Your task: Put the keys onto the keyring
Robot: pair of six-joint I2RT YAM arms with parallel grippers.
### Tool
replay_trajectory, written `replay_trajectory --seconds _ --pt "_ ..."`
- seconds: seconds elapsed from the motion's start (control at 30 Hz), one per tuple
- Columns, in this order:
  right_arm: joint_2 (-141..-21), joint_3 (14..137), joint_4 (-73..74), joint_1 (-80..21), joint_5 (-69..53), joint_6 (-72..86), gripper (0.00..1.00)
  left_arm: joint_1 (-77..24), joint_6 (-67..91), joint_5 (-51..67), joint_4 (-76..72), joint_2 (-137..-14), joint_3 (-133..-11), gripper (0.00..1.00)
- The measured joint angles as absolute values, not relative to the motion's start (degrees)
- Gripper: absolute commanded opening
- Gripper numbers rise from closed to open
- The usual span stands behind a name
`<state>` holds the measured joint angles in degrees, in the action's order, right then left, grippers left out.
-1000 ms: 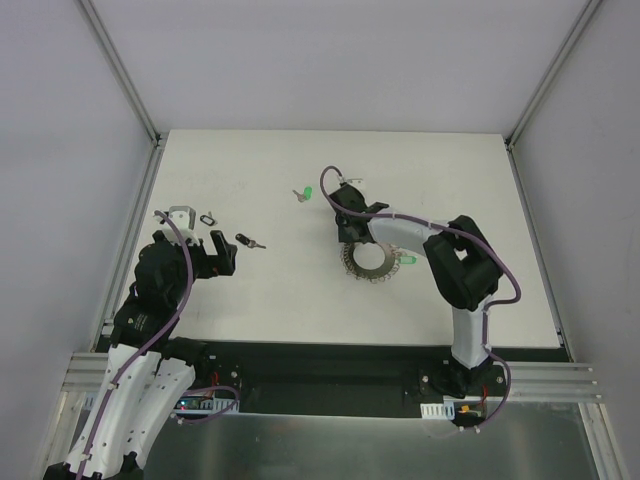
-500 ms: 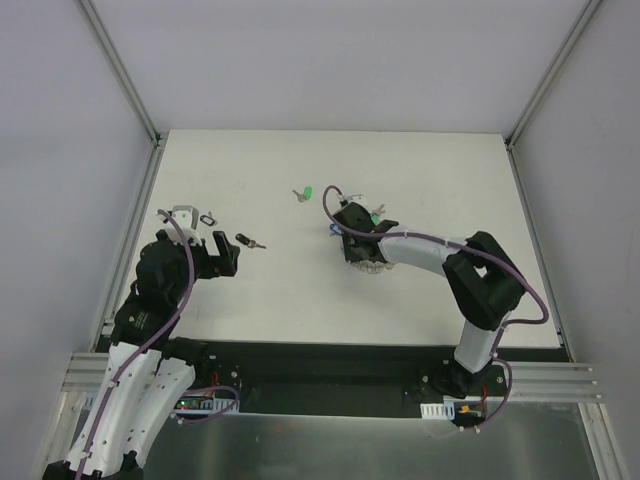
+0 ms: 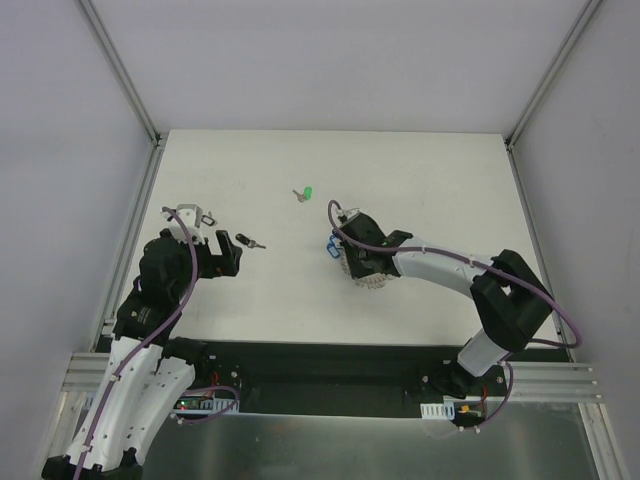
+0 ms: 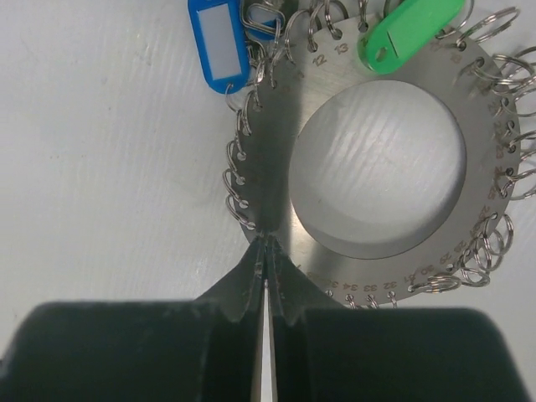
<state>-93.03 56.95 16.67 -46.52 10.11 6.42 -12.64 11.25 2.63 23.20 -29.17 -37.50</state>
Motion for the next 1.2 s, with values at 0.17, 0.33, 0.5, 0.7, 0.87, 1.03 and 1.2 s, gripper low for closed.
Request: replay_trajectory --seconds 0.17,0.33,0.5,0.7,0.87,1.03,1.2 --pt "-92.6 56.7 19.6 -48.8 7.8 4.6 0.21 -12.6 11.2 2.9 23.2 -29.5 -37.5 0.99" --pt "-92.7 56.9 22.0 -52.1 7.3 3.9 0.37 -12.5 11.2 3.0 23.2 -30.1 -37.5 0.99" --pt "-92.3 57.0 23.4 -52.5 7.9 5.6 0.38 -12.3 11.2 3.0 23.2 -30.2 -37.5 0.99" --pt "-88.9 56.9 24.7 -52.5 11.4 9.4 0.36 -12.3 11.2 3.0 23.2 -30.3 -37.5 0.99" --pt "-87.2 55.3 23.7 -51.5 11.5 11.8 0.36 -12.3 11.2 3.1 23.2 -30.4 -37.5 0.99" --pt "-85.7 52.9 22.2 -49.7 11.1 12.4 0.5 -12.3 12.0 3.2 23.2 -31.4 -37.5 0.99" --pt "-80.2 50.1 20.5 -46.4 11.1 12.0 0.56 -12.3 17.5 3.1 23.2 -38.1 -38.1 0.99"
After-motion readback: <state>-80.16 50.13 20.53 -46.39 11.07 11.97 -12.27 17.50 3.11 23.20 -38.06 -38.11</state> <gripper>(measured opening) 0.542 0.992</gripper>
